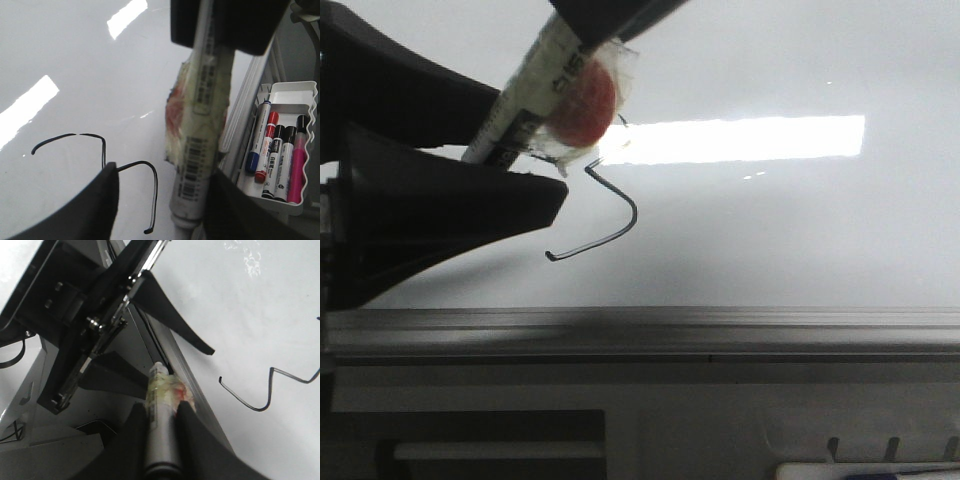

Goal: Write number 3 on whiteboard

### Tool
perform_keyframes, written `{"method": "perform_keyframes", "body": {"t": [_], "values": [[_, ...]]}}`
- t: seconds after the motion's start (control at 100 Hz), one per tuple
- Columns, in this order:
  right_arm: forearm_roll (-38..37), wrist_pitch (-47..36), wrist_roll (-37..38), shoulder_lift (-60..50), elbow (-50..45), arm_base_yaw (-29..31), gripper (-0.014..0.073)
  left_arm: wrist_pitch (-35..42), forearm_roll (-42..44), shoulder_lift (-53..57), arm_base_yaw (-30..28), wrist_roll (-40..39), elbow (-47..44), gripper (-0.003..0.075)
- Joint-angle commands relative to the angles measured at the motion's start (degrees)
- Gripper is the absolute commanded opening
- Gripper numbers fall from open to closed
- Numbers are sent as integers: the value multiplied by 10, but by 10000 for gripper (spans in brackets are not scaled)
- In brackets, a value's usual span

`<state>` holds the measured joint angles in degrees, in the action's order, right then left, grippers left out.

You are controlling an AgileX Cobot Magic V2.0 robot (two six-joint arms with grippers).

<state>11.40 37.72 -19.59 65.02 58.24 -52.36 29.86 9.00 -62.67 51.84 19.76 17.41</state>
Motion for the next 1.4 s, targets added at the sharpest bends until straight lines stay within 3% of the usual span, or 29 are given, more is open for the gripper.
{"method": "perform_keyframes", "body": {"t": [0.0, 0.1, 0.73, 0.8, 0.95, 1.0, 1.04, 1.11, 1.3, 1.39], "values": [[3, -37, 2, -14, 22, -1, -60, 49, -8, 6, 4, -2, 15, 164], [3, -36, 2, -14, 22, -1, -60, 48, 0, 6, 4, -2, 15, -24], [3, -10, 2, 5, 22, -1, -41, 14, 8, 6, 4, -2, 14, -20], [3, -21, 2, 5, 22, -1, 69, 11, 8, 6, 4, -2, 14, -20], [-13, -74, 2, 5, 22, 0, 533, 12, 6, 6, 4, -15, 14, -20], [-22, -98, 2, 5, 23, 3, 630, 12, -3, 6, 4, -35, 14, -20], [-22, -119, 2, 1, 23, 7, 664, 12, -26, 6, 4, -52, 14, -21], [-23, -147, 2, -9, 23, 18, 650, 12, -98, 7, 4, -93, 14, -21], [-23, -176, 2, -52, 23, 51, 554, 20, -409, 8, 4, -118, 14, -21], [-23, -176, 2, -67, 23, 63, 515, 20, -450, 8, 4, -118, 14, -21]]}}
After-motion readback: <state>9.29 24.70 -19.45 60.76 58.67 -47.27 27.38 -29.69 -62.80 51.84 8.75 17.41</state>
